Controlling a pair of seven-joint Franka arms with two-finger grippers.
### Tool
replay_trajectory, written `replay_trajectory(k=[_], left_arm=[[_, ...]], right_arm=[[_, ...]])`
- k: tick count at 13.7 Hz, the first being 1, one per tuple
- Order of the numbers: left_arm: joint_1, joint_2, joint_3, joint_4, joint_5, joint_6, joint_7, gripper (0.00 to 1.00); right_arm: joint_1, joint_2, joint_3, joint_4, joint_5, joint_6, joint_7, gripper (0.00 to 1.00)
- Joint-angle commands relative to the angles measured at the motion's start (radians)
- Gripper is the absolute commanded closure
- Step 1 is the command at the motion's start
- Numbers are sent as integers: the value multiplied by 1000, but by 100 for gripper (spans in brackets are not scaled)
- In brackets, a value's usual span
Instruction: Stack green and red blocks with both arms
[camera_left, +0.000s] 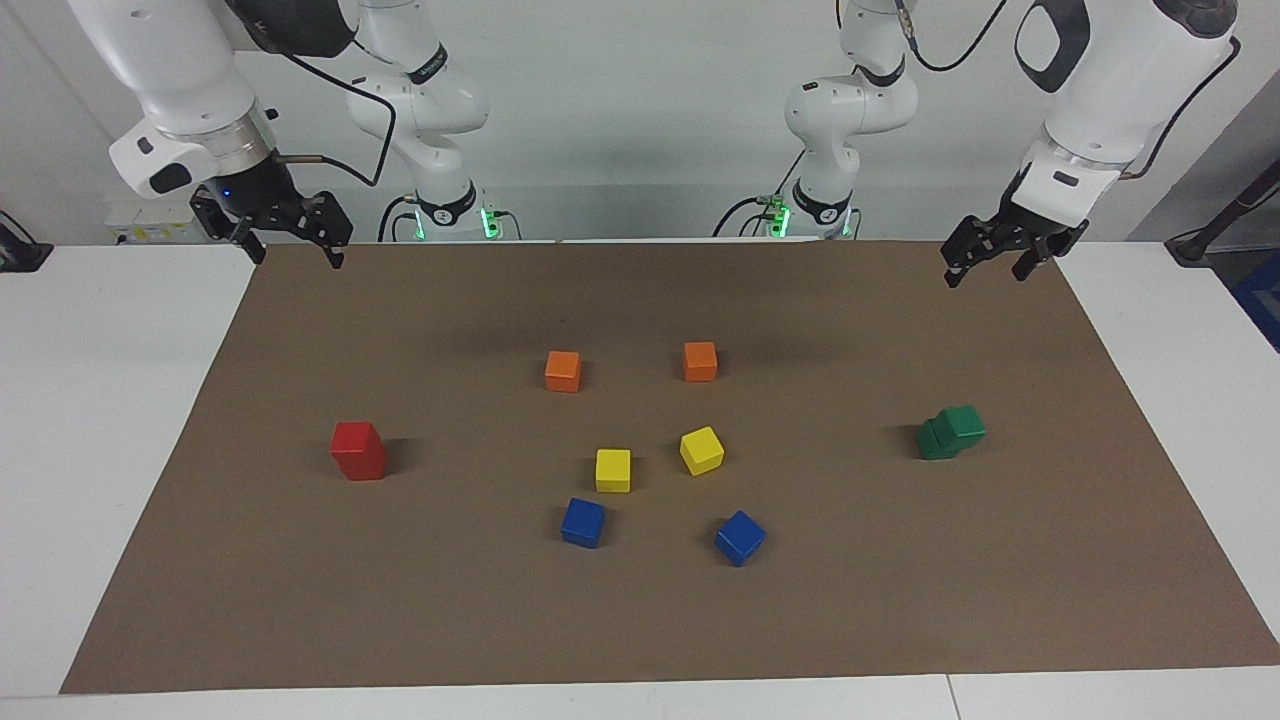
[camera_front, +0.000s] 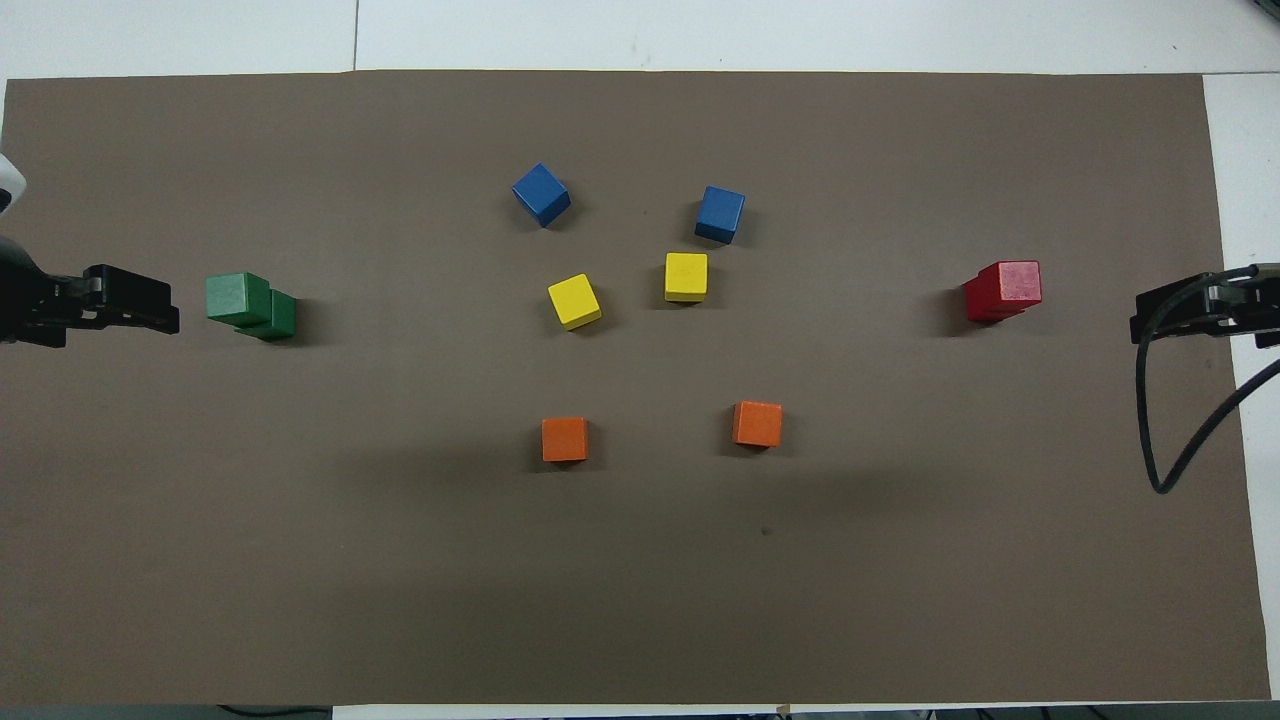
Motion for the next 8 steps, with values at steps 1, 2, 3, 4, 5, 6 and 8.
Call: replay_trajectory(k=[1,2,3,4,5,6,8], left_arm=[[2,-19,4,-23,-6,19,5,0],[2,-20,4,-23,-3,21,4,0],[2,-19,4,-21,-3,19,4,0],[2,-20,4,-23,-3,22,2,0],[2,-20,2,-23,-3,22,-1,0],[2,-19,2,-23,-3,24,-2,0],[2,-20,2,-23,-3,25,-2,0]], right_arm=[[-15,11,11,22,-6,-21,-24,0],[-15,11,10,22,-8,-23,-24,0],[-15,11,10,22,-8,-21,-24,0],[-15,11,11,22,-8,-21,-26,0],[-14,11,11,22,-8,-21,-26,0],[-15,11,10,24,-8,-21,-26,0],[-14,11,11,24,-9,-21,-26,0]])
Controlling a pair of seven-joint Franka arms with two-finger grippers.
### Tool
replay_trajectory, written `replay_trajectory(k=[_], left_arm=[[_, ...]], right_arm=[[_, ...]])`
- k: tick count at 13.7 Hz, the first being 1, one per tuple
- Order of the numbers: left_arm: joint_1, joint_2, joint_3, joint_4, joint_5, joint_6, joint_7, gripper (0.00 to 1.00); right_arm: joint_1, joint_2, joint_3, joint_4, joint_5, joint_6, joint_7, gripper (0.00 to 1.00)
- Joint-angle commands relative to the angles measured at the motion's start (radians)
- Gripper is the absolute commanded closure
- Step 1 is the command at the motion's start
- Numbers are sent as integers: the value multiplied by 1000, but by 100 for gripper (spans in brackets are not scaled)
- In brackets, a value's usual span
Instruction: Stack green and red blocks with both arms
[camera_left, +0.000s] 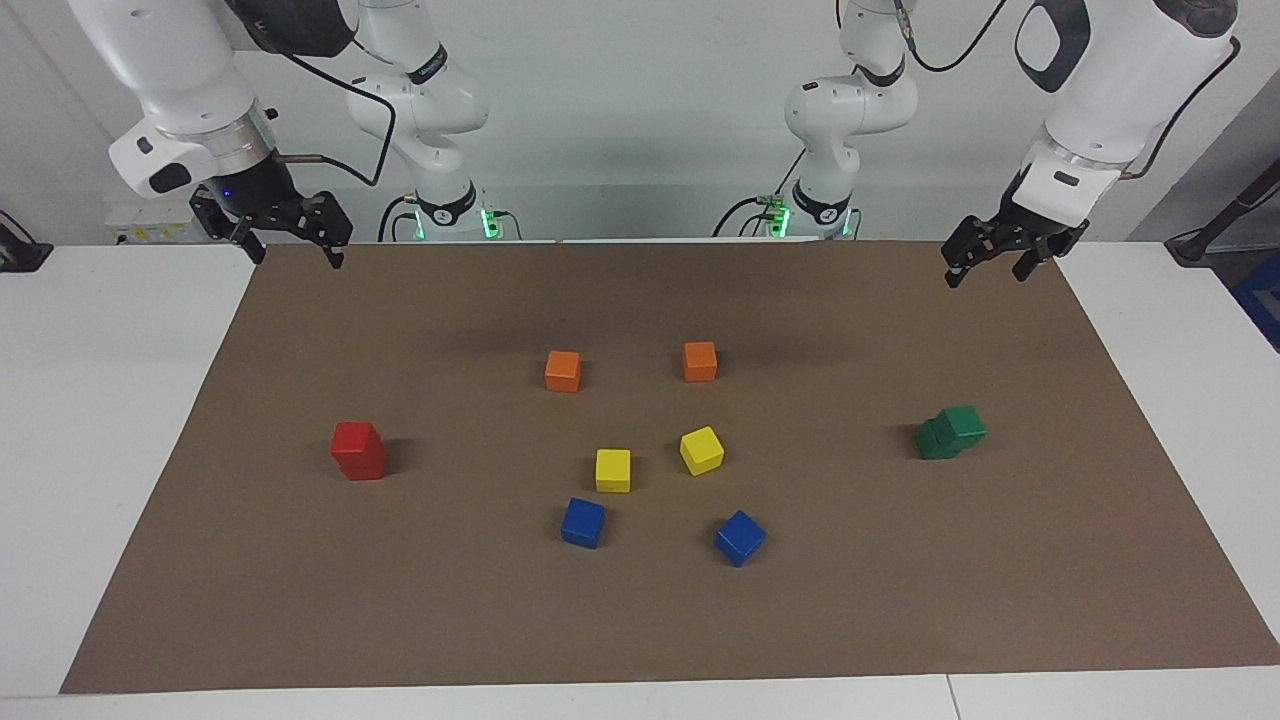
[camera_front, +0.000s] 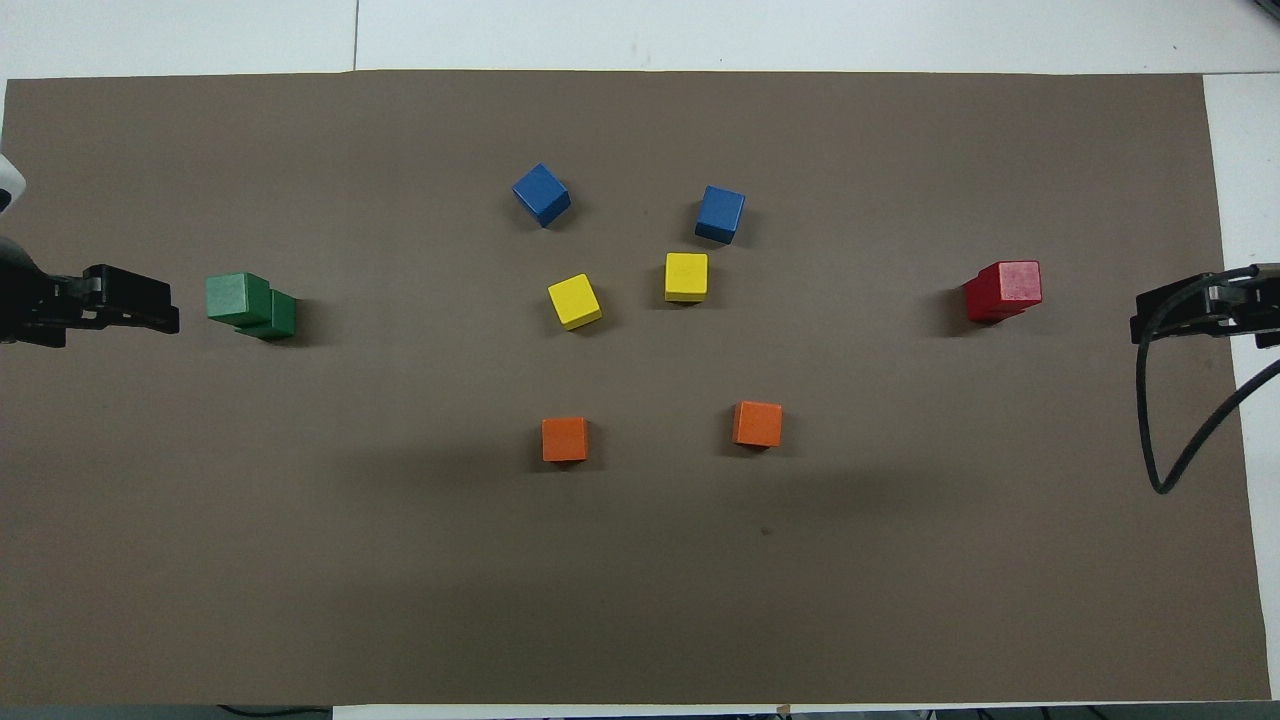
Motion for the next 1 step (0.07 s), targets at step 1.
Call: replay_trajectory(k=[1], left_arm=[[2,-19,2,-23,-3,21,-2,0]], right_arm=[[-14,11,10,23,-8,-21,-26,0]])
